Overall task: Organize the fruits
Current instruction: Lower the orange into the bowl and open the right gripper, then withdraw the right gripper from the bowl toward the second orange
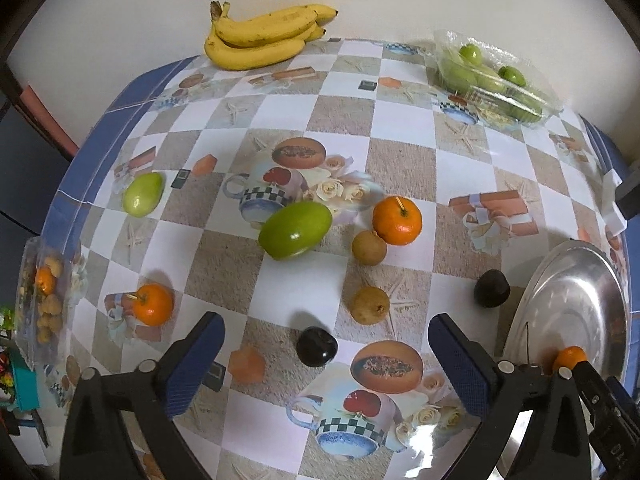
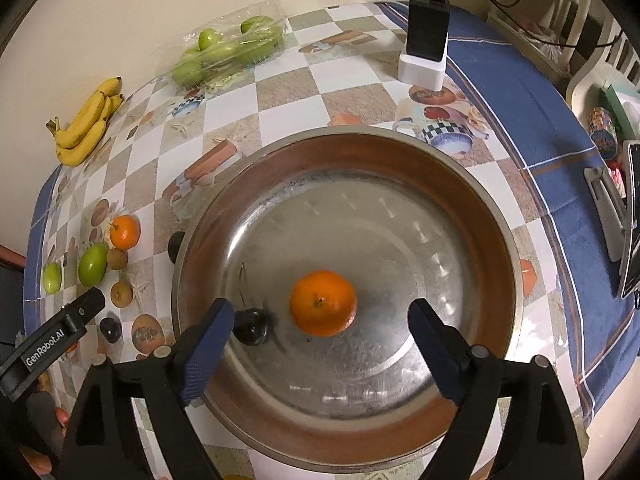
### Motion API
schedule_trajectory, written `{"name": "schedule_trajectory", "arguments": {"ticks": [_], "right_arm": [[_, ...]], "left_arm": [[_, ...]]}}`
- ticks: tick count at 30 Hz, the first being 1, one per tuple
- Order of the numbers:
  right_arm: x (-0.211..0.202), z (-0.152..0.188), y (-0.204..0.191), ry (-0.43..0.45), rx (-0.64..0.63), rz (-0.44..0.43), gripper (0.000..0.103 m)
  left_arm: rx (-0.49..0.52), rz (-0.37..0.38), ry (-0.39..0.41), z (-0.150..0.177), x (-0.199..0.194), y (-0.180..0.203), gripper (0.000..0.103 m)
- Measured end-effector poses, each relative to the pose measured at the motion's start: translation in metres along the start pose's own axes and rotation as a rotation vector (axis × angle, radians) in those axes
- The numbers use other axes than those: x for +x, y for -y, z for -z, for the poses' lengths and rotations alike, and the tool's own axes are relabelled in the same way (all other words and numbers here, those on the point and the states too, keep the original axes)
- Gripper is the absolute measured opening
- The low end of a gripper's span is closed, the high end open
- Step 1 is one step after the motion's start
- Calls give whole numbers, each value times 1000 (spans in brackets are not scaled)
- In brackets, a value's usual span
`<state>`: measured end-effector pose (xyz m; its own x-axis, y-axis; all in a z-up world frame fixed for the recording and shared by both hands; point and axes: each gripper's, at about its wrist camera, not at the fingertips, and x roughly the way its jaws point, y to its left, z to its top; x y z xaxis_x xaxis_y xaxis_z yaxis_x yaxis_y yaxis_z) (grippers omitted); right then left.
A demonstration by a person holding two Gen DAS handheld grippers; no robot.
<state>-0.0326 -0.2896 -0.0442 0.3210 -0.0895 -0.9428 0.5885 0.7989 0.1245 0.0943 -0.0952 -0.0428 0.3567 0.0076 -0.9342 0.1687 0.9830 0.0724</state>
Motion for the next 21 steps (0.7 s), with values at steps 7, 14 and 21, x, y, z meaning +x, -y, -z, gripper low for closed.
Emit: {"name": "schedule_trajectory", "arguments": {"ticks": [7, 14, 21], "right_arm": [[-5, -2, -3, 44, 8, -12, 103], [-4, -3, -13, 53, -9, -66, 103], [-10, -4, -41, 95, -93, -146, 103]], "left_arm": [[-45, 25, 29, -5, -4, -17, 103], [-52, 27, 55, -10, -7, -30, 103], [-48, 20, 96, -17, -12, -40, 103]]}}
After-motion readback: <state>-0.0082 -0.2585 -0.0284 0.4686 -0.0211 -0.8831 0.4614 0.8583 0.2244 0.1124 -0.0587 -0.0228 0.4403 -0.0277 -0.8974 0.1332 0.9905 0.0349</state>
